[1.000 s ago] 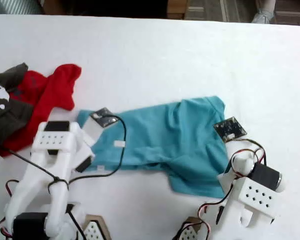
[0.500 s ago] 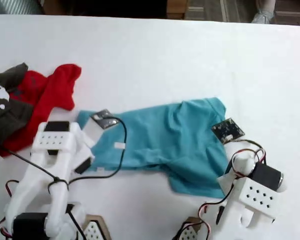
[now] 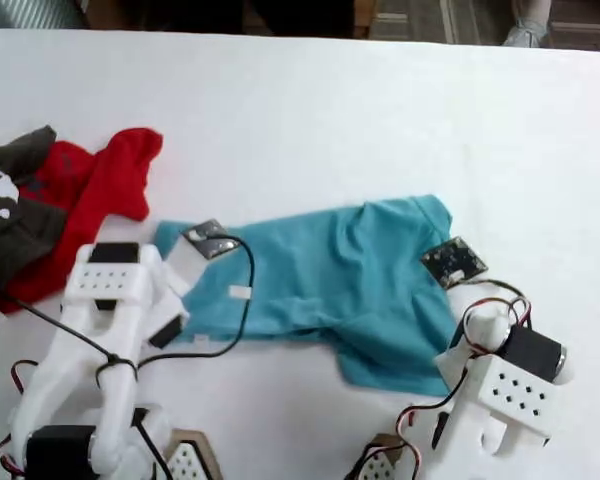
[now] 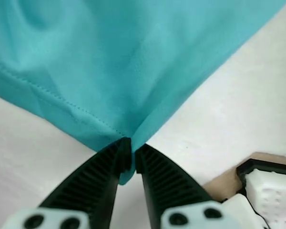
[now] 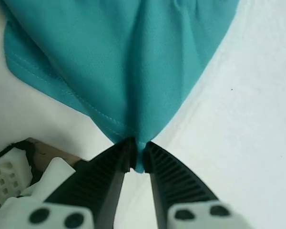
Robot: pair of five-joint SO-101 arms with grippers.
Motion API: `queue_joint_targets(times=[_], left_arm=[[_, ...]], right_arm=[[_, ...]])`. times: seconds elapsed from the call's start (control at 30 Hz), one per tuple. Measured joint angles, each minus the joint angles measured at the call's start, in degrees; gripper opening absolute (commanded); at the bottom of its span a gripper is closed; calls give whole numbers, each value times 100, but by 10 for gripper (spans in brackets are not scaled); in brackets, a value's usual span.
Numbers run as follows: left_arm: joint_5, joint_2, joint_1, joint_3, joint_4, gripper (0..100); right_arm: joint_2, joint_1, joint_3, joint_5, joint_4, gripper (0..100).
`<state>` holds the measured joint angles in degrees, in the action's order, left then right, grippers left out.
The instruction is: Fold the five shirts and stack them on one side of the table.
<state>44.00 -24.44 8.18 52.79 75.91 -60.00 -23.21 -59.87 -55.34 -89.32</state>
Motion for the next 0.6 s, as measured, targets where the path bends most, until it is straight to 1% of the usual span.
queue_joint_targets(times=[0.13,0.4,0.53,0.6], left_arm=[[0,0,9,0,0,148],[0,0,9,-35,18,149],[0,0,9,-545,369,149],[0,0,18,-932,642,150]], right_arm=[[0,0,-9,-132,18,115],[0,0,35,-132,35,117],[0,0,448,-132,229,116],[0,0,651,44,457,116]])
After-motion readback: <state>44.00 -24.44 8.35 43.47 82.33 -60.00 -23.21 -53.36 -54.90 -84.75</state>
